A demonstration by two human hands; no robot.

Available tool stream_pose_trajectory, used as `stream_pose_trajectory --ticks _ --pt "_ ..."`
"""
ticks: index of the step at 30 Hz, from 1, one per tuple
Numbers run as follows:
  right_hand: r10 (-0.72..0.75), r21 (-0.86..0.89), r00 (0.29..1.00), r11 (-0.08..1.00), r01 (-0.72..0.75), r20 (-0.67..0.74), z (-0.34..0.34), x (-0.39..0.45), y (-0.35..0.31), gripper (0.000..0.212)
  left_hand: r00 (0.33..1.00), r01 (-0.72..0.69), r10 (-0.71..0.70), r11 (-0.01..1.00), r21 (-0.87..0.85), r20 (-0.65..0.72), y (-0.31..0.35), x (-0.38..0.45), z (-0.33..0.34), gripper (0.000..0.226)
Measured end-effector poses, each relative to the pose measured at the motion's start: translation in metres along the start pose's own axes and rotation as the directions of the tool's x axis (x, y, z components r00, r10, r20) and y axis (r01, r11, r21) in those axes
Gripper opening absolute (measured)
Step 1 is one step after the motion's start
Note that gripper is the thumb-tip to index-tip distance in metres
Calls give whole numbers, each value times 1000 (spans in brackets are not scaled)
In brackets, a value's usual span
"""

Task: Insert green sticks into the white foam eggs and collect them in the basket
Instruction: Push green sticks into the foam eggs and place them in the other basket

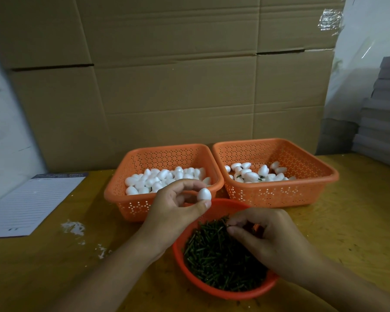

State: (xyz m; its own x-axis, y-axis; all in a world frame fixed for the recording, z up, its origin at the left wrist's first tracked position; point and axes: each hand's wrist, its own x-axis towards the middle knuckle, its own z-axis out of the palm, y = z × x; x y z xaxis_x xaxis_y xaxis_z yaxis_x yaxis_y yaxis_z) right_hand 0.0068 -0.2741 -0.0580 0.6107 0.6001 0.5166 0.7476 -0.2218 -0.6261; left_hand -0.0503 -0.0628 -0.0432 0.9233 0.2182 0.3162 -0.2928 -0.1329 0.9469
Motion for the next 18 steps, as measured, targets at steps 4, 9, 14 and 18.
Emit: stream_pose_trajectory --ticks 4,9,14,18 --pt "45 -11 999 999 -45 -26 0 0 -1 27 1000 -14 14 999 44 2 -1 -1 2 24" --pt "120 44 993 992 -120 -2 0 2 0 18 1000 -3 3 999 31 -9 -1 0 3 22" --pt "191 94 981 977 -191 9 -1 9 0 13 1000 -16 16 999 43 -2 0 1 4 22" --pt "252 133 963 955 -264 96 -1 28 -7 9 1000 -26 26 998 53 2 -1 0 5 21"
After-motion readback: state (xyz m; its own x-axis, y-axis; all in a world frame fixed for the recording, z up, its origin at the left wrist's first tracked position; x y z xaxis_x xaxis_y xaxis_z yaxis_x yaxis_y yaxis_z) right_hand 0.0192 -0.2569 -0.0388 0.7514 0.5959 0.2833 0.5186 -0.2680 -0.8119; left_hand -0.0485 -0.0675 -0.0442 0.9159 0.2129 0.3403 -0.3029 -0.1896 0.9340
